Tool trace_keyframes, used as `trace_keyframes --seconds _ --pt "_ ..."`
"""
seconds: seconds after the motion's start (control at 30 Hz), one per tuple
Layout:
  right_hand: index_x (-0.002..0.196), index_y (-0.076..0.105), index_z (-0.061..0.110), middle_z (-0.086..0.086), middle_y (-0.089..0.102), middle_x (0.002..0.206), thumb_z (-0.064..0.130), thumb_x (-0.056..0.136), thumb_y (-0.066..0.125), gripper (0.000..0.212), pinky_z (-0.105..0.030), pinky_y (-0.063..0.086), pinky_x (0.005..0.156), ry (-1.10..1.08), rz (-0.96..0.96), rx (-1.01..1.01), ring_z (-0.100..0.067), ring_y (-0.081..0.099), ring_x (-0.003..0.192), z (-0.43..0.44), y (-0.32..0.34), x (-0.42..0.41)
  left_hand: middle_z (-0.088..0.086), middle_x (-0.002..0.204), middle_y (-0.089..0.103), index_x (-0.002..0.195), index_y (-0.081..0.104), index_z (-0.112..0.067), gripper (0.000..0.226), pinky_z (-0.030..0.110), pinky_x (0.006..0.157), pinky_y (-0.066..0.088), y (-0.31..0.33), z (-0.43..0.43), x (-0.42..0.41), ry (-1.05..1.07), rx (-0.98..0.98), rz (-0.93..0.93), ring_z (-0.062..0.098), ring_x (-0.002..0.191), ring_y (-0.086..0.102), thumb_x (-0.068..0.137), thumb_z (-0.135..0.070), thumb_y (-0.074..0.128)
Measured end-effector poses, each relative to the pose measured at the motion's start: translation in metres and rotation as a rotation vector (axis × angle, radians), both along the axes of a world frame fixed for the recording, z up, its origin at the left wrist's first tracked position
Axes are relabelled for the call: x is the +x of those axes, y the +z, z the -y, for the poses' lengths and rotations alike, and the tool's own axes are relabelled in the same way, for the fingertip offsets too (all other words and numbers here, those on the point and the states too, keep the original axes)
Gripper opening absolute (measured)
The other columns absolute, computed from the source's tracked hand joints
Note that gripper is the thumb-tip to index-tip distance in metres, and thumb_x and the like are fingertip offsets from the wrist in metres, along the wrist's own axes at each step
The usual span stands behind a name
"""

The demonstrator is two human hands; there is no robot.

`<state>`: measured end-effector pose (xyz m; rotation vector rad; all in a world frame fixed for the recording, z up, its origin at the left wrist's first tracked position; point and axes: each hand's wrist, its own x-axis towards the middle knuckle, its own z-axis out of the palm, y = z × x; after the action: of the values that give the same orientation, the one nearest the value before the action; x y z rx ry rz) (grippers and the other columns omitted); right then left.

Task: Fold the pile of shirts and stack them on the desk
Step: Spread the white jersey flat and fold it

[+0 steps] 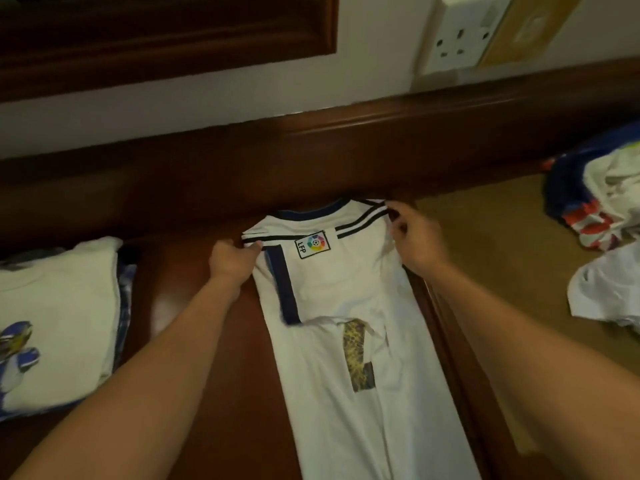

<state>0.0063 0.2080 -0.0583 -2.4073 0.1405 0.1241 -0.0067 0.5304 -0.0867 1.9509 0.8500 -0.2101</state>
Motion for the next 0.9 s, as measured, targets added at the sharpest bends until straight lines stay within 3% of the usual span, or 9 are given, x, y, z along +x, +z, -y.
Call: trace_keyframes --seconds 0.1,0.17,0.23,0.3,0.4,0.47,0.57,0.7,0.9 --pt "0.146 0.047 0.029 0.002 0.063 0.100 0.018 0.103 0.055 0.045 -0.026 0.045 0.067 0.089 -0.110 -0.019 -0.010 0.057 0.075 0.003 -0.003 0.043 0.014 0.103 0.071 0.094 0.072 -0.009 0.024 0.039 0.092 0.054 -0.006 0.002 0.007 -0.048 0.091 -0.044 0.032 0.106 0.066 0.088 -0.031 0.078" --pt "0.135 0.059 0.021 -0.002 0.066 0.108 0.023 0.102 0.059 0.033 -0.025 0.044 0.072 0.211 -0.229 -0.144 -0.012 0.059 0.085 0.004 -0.008 0.066 0.009 0.090 0.071 0.078 0.068 -0.015 0.020 0.037 0.082 0.054 -0.009 0.001 0.005 -0.054 0.132 -0.031 0.030 0.097 0.068 0.088 -0.030 0.078" --pt "0.121 0.068 0.016 -0.008 0.068 0.114 0.024 0.099 0.064 0.024 -0.032 0.050 0.083 0.212 -0.248 -0.234 -0.020 0.063 0.097 0.007 -0.011 0.081 0.006 0.087 0.069 0.085 0.071 -0.014 0.016 0.031 0.075 0.048 -0.008 -0.003 0.002 -0.012 0.158 0.005 0.028 0.094 0.068 0.088 -0.027 0.078" --pt "0.118 0.067 0.018 -0.008 0.067 0.114 0.025 0.097 0.066 0.022 -0.042 0.055 0.092 0.152 -0.157 -0.242 -0.025 0.065 0.101 0.011 -0.009 0.087 0.005 0.095 0.066 0.102 0.070 -0.009 0.024 0.031 0.079 0.048 -0.009 -0.005 -0.002 0.030 0.192 0.049 0.028 0.099 0.066 0.086 -0.025 0.080" --pt "0.126 0.060 0.021 -0.008 0.062 0.118 0.022 0.096 0.067 0.031 -0.043 0.056 0.087 0.219 0.012 -0.238 -0.026 0.063 0.104 0.009 -0.008 0.079 0.009 0.120 0.050 0.118 0.059 -0.014 0.045 0.035 0.091 0.050 -0.005 0.008 -0.015 0.042 0.352 0.157 0.024 0.100 0.057 0.083 -0.031 0.083" --pt "0.128 0.058 0.020 -0.008 0.058 0.124 0.023 0.095 0.068 0.035 -0.038 0.054 0.081 0.249 0.104 -0.260 -0.026 0.061 0.104 0.007 -0.011 0.068 0.006 0.114 0.053 0.109 0.063 -0.017 0.037 0.033 0.081 0.048 0.000 0.027 -0.025 -0.008 0.459 0.152 0.019 0.090 0.054 0.087 -0.043 0.077" --pt "0.128 0.059 0.020 -0.008 0.056 0.128 0.029 0.095 0.069 0.036 -0.037 0.054 0.080 0.265 0.086 -0.329 -0.026 0.062 0.104 0.004 -0.020 0.051 -0.001 0.077 0.061 0.080 0.065 -0.015 0.041 0.026 0.058 0.040 0.000 0.055 -0.036 -0.196 0.447 -0.024 0.017 0.070 0.057 0.091 -0.054 0.066" --pt "0.128 0.063 0.017 -0.008 0.058 0.126 0.030 0.096 0.068 0.035 -0.040 0.055 0.083 0.362 -0.065 -0.353 -0.026 0.061 0.105 0.004 -0.035 0.041 0.005 0.093 0.069 0.098 0.069 -0.013 0.033 0.028 0.057 0.043 -0.007 0.070 -0.043 -0.164 0.492 -0.050 0.020 0.076 0.062 0.091 -0.045 0.070" --pt "0.128 0.066 0.016 -0.009 0.061 0.125 0.022 0.101 0.059 0.029 -0.038 0.056 0.079 0.261 0.140 -0.249 -0.029 0.062 0.105 0.009 -0.029 0.029 0.006 0.101 0.071 0.112 0.067 -0.014 0.024 0.027 0.053 0.041 0.007 0.067 -0.050 0.011 0.419 0.051 0.025 0.085 0.066 0.097 -0.033 0.067"
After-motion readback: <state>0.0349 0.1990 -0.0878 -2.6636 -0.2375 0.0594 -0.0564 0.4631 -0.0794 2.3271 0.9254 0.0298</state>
